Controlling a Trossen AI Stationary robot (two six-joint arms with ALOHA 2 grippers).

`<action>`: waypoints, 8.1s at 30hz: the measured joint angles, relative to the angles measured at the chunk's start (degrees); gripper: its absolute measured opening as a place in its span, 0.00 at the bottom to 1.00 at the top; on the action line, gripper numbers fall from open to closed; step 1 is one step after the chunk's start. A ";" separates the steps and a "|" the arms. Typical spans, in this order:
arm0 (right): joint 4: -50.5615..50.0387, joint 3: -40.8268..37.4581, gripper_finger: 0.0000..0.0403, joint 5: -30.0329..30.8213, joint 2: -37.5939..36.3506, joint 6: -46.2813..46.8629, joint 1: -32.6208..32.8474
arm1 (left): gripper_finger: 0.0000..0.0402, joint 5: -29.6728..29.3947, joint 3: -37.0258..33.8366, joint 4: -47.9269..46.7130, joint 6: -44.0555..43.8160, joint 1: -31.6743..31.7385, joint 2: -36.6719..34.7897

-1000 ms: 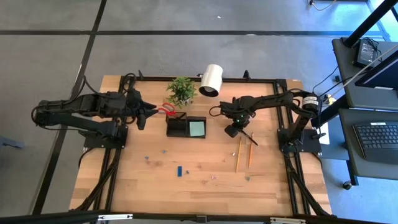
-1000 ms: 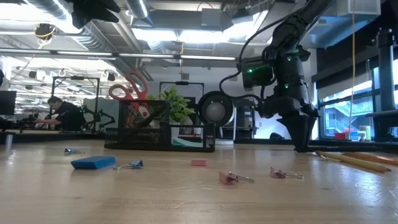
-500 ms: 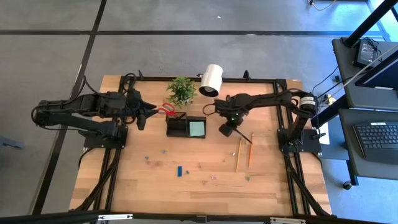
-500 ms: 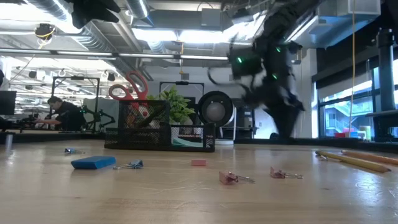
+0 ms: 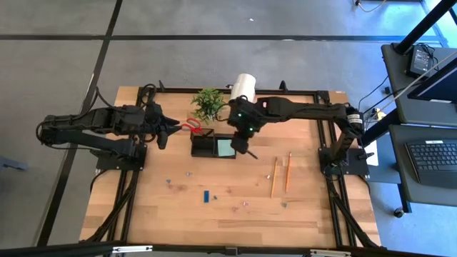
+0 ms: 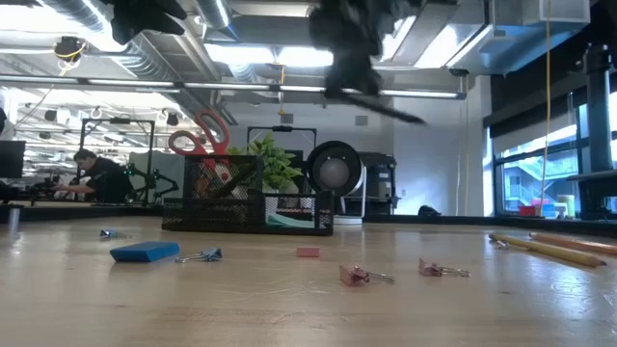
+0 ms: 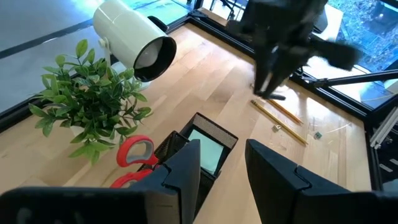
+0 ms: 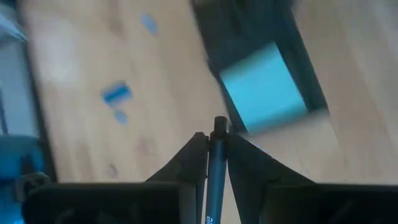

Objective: Pick and place office supplies into organizer
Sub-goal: Put the black pen into the black desk organizer, then put the yellow pencil into the black desk organizer

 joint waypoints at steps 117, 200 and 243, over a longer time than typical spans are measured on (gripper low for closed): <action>53.64 -8.02 0.29 15.11 17.77 -19.08 -0.35 | 0.31 3.08 0.00 -4.72 -0.12 0.01 0.00; -3.08 -38.95 0.38 18.63 -10.71 69.53 9.51 | 0.31 7.61 0.02 -5.19 -1.95 0.00 -0.02; 7.86 -44.78 0.38 16.54 -4.76 73.37 8.64 | 0.31 10.18 0.02 -5.77 -1.04 -0.02 0.00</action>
